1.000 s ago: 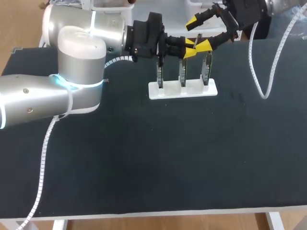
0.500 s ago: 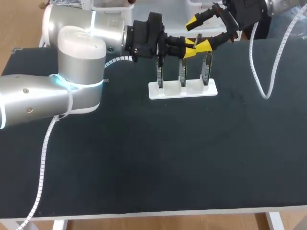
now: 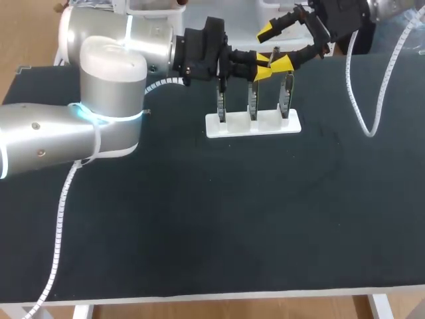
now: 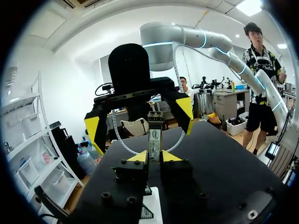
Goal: Pick up the optical module with the left hand, and insert it into the network port with the right hand.
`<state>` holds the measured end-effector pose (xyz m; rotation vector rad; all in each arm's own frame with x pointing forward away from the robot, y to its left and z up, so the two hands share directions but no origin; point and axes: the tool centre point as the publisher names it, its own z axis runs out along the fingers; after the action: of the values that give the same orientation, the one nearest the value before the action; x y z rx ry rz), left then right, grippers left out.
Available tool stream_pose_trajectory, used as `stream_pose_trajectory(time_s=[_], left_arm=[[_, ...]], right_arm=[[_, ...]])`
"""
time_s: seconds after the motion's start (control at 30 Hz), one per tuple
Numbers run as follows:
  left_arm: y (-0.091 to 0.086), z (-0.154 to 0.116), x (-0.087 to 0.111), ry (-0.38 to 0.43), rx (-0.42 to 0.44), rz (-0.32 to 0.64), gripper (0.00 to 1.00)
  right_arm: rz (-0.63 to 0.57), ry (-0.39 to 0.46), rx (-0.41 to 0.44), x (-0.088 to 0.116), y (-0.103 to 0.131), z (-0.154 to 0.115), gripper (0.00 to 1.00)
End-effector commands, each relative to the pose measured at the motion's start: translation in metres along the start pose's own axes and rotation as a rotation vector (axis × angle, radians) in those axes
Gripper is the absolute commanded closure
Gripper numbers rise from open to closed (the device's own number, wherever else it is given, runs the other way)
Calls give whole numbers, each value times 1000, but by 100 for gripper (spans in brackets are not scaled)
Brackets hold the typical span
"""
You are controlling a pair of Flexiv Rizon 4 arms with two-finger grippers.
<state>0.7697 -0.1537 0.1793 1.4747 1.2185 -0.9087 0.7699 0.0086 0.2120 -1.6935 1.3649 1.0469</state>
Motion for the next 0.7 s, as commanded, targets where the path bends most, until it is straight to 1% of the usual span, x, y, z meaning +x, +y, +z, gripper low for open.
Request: stream_pose_trajectory(time_s=[0.03, 0.37, 0.53, 0.7], left_arm=[[0, 0, 0, 0, 0, 0, 100], [0, 0, 0, 0, 0, 0, 100], [0, 0, 0, 0, 0, 0, 100], [0, 0, 0, 0, 0, 0, 100]], right_arm=[[-1, 2, 8, -1, 3, 0, 0], [-1, 2, 8, -1, 3, 0, 0], [-5, -1, 28, -1, 6, -5, 0], [-13, 0, 22, -2, 7, -7, 0]])
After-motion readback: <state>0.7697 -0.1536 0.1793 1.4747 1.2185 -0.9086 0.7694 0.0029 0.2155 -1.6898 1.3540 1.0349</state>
